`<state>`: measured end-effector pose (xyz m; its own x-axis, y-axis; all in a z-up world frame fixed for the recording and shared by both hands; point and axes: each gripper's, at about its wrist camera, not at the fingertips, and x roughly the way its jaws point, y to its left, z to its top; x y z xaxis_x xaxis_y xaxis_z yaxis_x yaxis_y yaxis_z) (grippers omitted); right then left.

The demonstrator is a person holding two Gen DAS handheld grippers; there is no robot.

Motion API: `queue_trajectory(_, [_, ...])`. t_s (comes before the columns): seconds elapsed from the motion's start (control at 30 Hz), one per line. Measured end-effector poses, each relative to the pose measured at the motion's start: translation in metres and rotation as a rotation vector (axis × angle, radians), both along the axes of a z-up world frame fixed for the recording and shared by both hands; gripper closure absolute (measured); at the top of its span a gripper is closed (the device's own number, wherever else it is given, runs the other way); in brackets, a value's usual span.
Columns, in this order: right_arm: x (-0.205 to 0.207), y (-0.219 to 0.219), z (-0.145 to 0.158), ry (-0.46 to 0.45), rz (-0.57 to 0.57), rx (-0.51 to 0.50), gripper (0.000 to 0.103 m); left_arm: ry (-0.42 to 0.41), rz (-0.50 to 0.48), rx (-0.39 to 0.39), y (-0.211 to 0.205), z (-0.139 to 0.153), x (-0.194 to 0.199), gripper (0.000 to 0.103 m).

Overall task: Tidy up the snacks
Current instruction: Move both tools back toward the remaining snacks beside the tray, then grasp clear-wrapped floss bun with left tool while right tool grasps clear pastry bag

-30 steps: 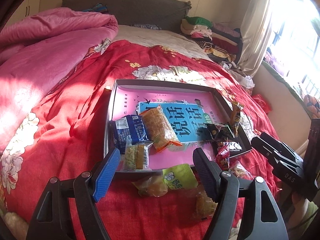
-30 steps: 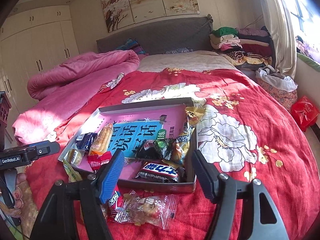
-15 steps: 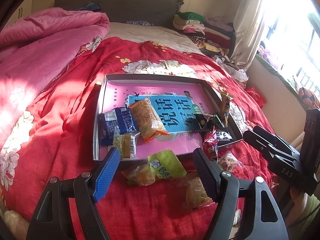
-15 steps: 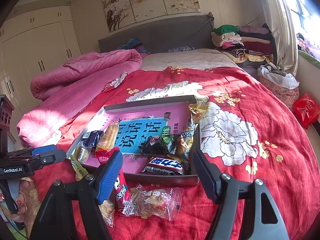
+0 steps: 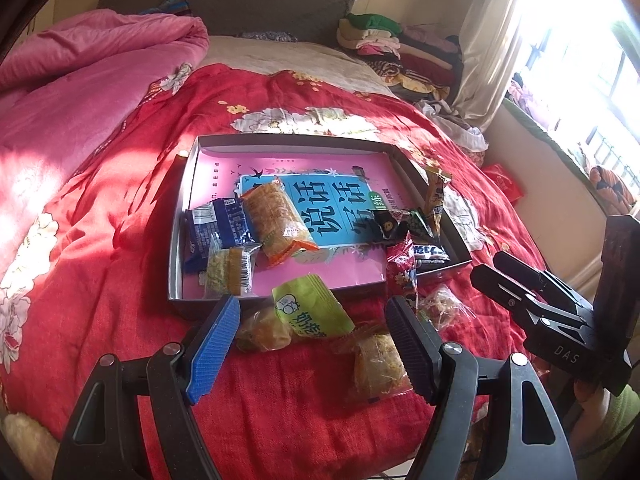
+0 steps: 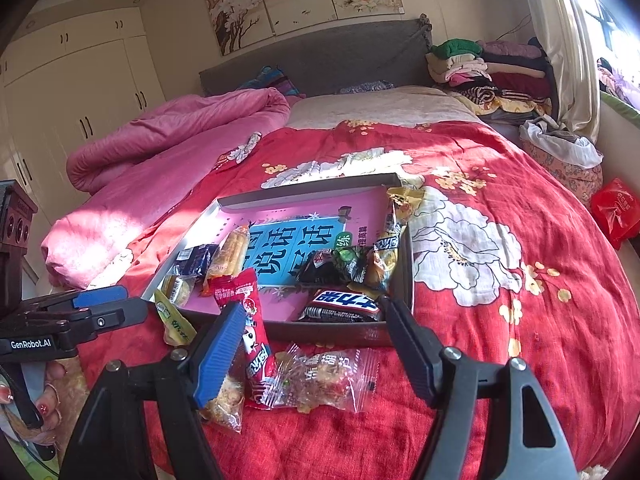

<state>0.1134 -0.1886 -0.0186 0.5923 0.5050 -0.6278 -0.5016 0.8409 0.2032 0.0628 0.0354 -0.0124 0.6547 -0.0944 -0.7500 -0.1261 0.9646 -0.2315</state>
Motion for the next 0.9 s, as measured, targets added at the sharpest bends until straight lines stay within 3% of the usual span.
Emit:
queue_trajectory(0.63, [-0.008, -0.010, -0.016, 0.126, -0.032, 0.005, 0.030, 0.114, -0.141, -0.013, -0.050, -0.032, -0.011, 0.026])
queue_trajectory(0.9, [-0.001, -0.012, -0.028, 0.187, -0.047, 0.001, 0.030, 0.155, -0.151, -0.018, -0.054, -0.045, -0.009, 0.026])
